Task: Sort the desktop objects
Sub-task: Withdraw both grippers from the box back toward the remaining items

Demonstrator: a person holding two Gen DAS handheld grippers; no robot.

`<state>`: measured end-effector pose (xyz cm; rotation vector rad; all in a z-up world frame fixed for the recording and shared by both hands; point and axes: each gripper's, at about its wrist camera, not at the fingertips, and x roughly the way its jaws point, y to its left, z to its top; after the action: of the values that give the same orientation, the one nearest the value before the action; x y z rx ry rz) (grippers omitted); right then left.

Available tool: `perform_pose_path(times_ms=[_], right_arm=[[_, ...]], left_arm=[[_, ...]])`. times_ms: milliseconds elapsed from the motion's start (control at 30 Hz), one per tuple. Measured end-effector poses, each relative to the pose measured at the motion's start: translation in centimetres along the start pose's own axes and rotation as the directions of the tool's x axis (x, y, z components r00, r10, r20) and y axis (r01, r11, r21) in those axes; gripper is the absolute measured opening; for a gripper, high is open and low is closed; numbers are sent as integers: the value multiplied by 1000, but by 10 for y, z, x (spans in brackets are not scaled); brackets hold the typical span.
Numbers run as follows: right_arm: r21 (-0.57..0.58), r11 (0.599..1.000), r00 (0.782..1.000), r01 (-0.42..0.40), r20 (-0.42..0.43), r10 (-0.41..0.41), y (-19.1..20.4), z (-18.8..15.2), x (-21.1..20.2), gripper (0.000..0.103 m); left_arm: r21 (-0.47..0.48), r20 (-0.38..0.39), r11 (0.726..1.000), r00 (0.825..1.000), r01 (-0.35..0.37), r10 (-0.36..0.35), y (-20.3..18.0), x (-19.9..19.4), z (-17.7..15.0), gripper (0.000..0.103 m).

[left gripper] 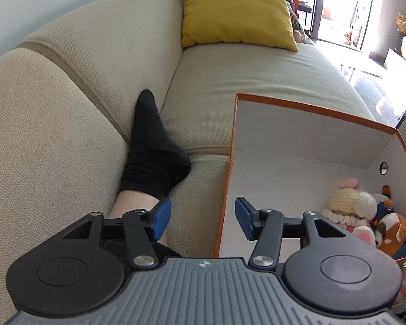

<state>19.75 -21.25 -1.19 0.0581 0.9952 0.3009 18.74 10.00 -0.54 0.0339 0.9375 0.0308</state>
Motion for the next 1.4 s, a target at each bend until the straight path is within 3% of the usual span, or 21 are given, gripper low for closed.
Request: perform_pose_path(times_ms=[67, 133, 233, 267, 700, 967, 1100, 1233, 1333, 1400], right_arm=[[-2, 1000, 1000, 8, 3, -8, 1, 0, 1, 18], [-5, 1000, 1000, 15, 5, -15, 3, 0, 2, 18], [-13, 1000, 1000, 21, 6, -21, 3, 0, 1, 15], [-14, 1000, 1000, 21, 4, -21, 2, 0, 1, 14], [-55, 997, 999, 51, 0, -51, 3, -9, -2, 10], [-34, 999, 999, 42, 2, -42, -2, -15, -7, 10], [-70, 997, 998, 33, 52, -29, 0, -19, -9, 12], [-128, 991, 987, 28, 163, -6, 6, -36, -34, 16], [-216, 976, 971, 38, 240, 16, 9, -57, -56, 35], [-275, 960, 959, 55, 281, 25, 11, -73, -68, 40]], left_arm=[[-28, -29, 999, 999, 35, -35, 4, 6, -6, 41], [-42, -54, 998, 997, 51, -53, 3, 11, -10, 32], [-48, -93, 998, 994, 48, -52, 3, 12, -15, 9], [-48, -91, 998, 995, 43, -47, 3, 10, -18, 8], [-74, -98, 997, 995, 29, -37, -3, -33, -63, 5], [-89, -72, 995, 997, 34, -41, -3, -43, -64, 5], [-110, -44, 993, 997, 52, -57, 1, -36, -60, 5], [-96, 35, 994, 999, 44, -41, -3, -56, -66, 6], [-73, 85, 997, 996, 15, -9, -7, -80, -73, 6], [-67, 105, 998, 994, 15, -8, -10, -96, -80, 7]])
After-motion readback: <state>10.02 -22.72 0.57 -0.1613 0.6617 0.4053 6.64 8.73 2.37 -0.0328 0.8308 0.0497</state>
